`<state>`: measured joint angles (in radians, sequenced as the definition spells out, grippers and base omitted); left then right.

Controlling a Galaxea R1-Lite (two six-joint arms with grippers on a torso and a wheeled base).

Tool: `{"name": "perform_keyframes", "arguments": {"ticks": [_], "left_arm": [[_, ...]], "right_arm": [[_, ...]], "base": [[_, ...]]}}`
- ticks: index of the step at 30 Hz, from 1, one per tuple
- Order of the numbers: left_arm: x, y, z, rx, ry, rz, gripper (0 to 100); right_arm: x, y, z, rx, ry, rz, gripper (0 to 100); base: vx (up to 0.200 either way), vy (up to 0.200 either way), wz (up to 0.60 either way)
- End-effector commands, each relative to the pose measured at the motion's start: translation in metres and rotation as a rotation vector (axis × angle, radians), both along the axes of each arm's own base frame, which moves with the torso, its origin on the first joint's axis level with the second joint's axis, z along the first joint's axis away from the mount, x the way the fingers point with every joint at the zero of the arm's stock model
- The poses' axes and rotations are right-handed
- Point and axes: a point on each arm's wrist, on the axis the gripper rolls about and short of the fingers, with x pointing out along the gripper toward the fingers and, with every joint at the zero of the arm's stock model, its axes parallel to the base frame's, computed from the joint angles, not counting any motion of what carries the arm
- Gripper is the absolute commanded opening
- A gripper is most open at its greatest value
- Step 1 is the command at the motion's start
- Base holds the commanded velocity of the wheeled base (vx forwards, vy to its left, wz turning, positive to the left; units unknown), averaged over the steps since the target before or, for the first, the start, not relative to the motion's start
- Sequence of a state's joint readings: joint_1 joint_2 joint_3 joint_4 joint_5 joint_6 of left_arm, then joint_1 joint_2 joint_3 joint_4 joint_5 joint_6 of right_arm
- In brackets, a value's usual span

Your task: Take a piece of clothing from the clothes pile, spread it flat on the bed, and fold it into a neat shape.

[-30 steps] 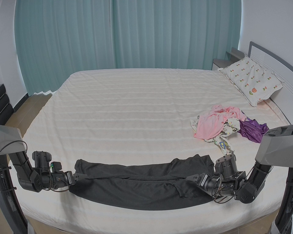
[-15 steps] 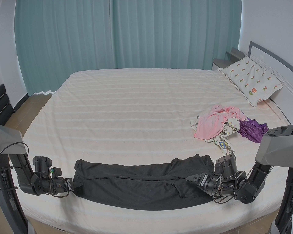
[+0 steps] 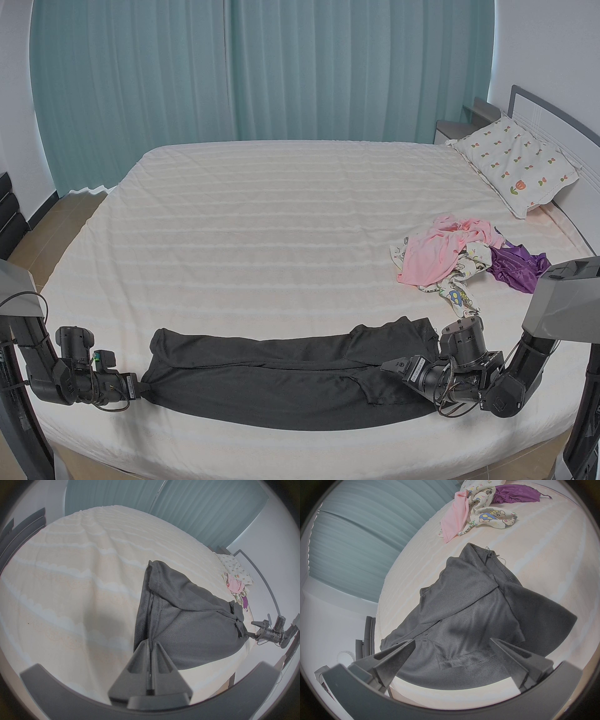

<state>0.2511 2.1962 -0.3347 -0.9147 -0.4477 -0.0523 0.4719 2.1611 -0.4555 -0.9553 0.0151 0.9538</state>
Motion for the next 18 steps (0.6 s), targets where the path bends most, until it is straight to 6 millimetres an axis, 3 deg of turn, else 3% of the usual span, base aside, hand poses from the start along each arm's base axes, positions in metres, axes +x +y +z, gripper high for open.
{"name": "perform_keyframes", "arguments": {"ticks": [1, 11, 12, 18], "left_arm": [[-0.005, 0.001, 0.003, 0.005, 0.000, 0.003, 0], [-0.015, -0.001, -0.003, 0.041, 0.021, -0.058, 0], [-0.016, -0.001, -0.003, 0.045, 0.023, -0.062, 100], [-0.014, 0.003, 0.000, 0.043, 0.002, -0.052, 100]], "right_arm": [[0.000, 0.000, 0.000, 0.000, -0.002, 0.002, 100], [0.000, 0.000, 0.000, 0.001, -0.001, 0.001, 100], [0.000, 0.000, 0.000, 0.000, -0.002, 0.002, 100], [0.000, 0.000, 0.000, -0.001, 0.000, 0.002, 100]], "base": [[0.000, 0.000, 0.00], [0.000, 0.000, 0.00], [0.000, 0.000, 0.00], [0.000, 0.000, 0.00]]}}
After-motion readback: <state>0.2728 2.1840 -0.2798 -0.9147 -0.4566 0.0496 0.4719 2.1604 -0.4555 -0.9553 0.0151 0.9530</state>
